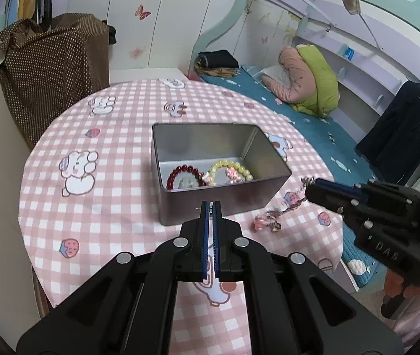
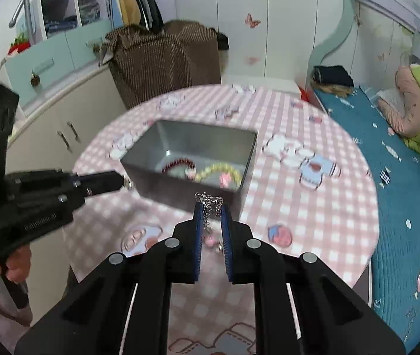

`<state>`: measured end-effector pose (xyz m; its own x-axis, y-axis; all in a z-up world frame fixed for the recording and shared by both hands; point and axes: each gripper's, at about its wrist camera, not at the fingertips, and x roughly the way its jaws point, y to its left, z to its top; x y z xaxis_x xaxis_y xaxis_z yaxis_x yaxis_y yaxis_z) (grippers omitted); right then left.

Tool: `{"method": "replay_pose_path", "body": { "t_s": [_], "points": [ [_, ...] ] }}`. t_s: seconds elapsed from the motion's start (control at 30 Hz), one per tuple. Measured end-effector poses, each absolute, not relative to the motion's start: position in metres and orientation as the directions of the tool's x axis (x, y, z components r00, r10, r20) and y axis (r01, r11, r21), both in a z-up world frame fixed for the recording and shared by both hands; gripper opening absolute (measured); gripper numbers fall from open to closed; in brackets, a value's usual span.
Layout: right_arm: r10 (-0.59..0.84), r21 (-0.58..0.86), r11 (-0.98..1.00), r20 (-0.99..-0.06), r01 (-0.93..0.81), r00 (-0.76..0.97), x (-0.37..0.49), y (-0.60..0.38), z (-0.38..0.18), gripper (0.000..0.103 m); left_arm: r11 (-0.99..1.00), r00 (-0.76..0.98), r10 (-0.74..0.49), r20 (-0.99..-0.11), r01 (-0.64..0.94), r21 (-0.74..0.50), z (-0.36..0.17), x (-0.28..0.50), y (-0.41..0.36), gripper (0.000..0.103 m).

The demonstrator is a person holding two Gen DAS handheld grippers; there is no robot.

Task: Organize jewelry

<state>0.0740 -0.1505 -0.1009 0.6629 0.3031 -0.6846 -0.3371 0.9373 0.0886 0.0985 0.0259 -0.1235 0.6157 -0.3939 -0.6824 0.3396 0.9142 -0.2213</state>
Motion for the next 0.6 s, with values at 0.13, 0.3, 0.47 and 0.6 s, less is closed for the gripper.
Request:
{"method": "replay_pose_path", "body": {
  "t_s": [0.13, 0.3, 0.47, 0.6],
  "points": [
    [0.314, 0.088, 0.935, -0.656, -0.343, 0.686, 0.076, -0.150, -0.087, 0.012, 0.912, 0.630, -0.399, -0.666, 0.344, -0.222, -0.114, 0.100, 0.026, 0.002],
    [0.329, 0.086, 0.930, -0.627, -0.356, 0.706, 0.077, -0.147, -0.077, 0.012, 0.911, 0.649, -0.404, -0.645, 0.348, -0.221, -0.102, 0.100, 0.028, 0.002],
    [0.343, 0.091, 0.927, -0.604, -0.365, 0.720, 0.081, -0.144, -0.067, 0.012, 0.909, 0.662, -0.410, -0.628, 0.355, -0.220, -0.094, 0.102, 0.028, 0.002],
    [0.356, 0.091, 0.922, -0.583, -0.377, 0.730, 0.084, -0.140, -0.057, 0.012, 0.906, 0.669, -0.417, -0.615, 0.358, -0.224, -0.086, 0.107, 0.028, 0.002]
  ]
}}
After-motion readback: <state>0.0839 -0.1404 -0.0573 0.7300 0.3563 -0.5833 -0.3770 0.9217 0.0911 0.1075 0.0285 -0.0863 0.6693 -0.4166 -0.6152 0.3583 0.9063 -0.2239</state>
